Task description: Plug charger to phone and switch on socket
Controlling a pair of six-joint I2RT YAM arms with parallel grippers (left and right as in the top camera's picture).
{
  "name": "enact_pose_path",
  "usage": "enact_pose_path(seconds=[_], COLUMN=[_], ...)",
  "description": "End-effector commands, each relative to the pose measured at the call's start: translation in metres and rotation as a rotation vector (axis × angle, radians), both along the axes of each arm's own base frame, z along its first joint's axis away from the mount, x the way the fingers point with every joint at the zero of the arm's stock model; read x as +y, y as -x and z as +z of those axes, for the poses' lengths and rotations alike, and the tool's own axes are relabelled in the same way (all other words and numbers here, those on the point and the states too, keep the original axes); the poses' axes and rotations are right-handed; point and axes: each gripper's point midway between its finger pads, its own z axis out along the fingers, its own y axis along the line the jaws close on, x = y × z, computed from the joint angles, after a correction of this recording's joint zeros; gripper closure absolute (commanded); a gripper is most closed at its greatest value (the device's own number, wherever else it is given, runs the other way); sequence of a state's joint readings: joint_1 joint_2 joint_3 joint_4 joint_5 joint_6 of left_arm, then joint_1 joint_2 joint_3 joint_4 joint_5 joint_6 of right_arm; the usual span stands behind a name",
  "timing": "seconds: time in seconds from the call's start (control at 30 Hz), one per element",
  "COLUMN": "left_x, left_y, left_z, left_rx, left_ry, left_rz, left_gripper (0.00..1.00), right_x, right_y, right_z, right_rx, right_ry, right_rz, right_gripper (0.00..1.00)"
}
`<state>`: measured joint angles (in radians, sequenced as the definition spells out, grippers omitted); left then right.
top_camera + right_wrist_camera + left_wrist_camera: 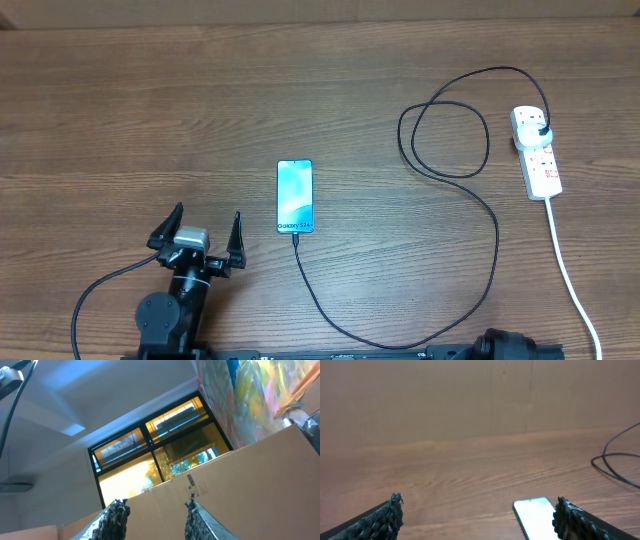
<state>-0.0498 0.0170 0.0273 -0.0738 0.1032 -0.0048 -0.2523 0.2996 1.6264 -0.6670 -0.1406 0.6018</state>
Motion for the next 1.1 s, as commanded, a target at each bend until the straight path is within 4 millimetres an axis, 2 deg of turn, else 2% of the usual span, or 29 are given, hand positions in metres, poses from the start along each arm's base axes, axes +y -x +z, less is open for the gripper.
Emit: enact_pose_path(seconds=[0.0, 0.37, 0.53, 0.67, 0.93, 1.07], left_x=[0.007, 0.007, 0.007, 0.007, 0.007, 0.007], left_y=[-0.002, -0.002, -0.002, -0.002, -0.002, -0.002], left_z=[-0.008, -0.009, -0.009, -0.009, -0.009, -0.009], left_rx=[0.011, 0.016, 0.016, 0.016, 0.016, 0.016], left_ry=[0.024, 0.022, 0.023, 0.022, 0.022, 0.023], left_rz=[0.037, 0.038, 0.038, 0.038, 0.038, 0.038], left_gripper=[0.0, 0.0, 0.0, 0.0, 0.0, 0.0], right_x=[-0.002, -0.001, 0.0, 0.002, 0.005, 0.003], right_y=[0.005, 0.005, 0.01, 0.024, 0.067, 0.079], right_z=[-0.002, -0.002, -0.003, -0.006, -0.018, -0.027], right_rx=[-0.01, -0.006, -0.017, -0.044, -0.133, -0.164], right_ry=[-0.003, -0.003, 0.001, 0.007, 0.021, 0.019], right_rz=[-0.004, -0.001, 0.002, 0.023, 0.075, 0.084], right_gripper=[0.59, 0.59, 0.55, 0.54, 0.54, 0.51])
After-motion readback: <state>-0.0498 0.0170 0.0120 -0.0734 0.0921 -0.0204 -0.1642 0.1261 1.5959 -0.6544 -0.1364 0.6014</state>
